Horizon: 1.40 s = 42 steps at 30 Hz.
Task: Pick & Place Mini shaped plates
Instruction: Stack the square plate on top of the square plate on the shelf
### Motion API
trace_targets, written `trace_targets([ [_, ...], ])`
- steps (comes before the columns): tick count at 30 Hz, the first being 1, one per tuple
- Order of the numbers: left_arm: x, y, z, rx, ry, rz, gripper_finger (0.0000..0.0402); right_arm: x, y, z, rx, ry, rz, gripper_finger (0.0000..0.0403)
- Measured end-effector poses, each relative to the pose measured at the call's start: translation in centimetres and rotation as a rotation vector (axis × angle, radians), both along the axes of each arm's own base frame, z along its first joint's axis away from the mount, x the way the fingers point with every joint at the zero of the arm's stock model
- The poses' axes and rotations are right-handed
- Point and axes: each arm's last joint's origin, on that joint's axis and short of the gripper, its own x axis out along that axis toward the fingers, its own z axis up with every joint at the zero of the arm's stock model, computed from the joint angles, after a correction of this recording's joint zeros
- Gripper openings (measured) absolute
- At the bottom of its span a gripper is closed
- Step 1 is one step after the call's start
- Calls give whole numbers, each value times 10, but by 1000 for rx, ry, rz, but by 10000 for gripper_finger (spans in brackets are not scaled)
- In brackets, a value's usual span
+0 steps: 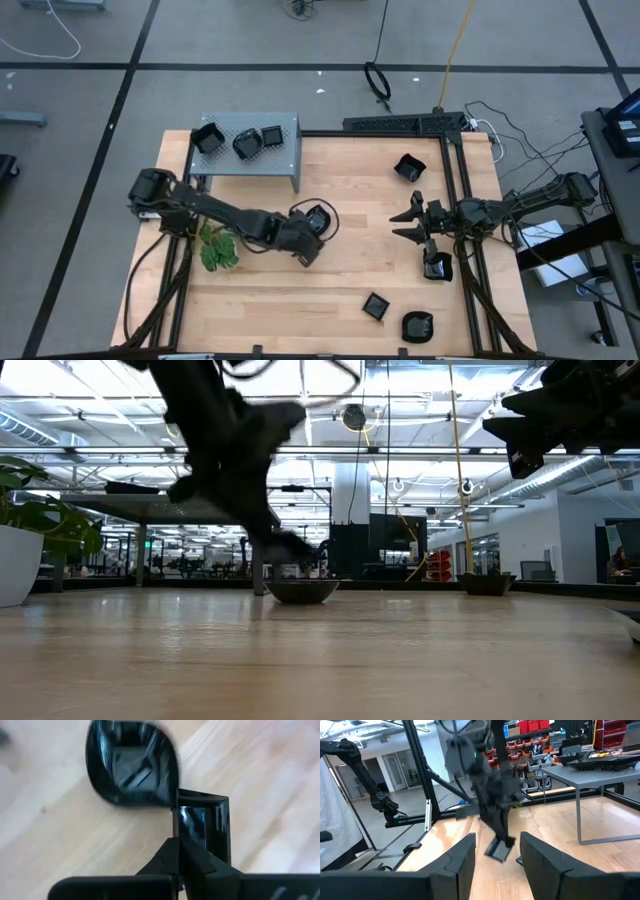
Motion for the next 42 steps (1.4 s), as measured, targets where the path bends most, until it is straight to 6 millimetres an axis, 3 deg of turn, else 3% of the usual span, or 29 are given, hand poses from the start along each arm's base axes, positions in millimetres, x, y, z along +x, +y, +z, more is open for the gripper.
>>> trace_targets([
  [4,-5,3,29,59,-119,-21,5,0,0,0,0,0,0,141],
  [10,-22,21,75,229,-285,108,7,0,0,0,0,1,0,141],
  [19,-65,83,125,404,-335,370,9,0,0,-3,-7,28,0,141],
  [23,-78,121,133,395,-336,508,4,0,0,-3,-6,26,0,141],
  [29,-87,164,130,290,-358,700,13,0,0,-3,-6,26,0,141],
  [42,-104,189,120,243,-310,940,4,0,0,-3,-6,25,0,141],
])
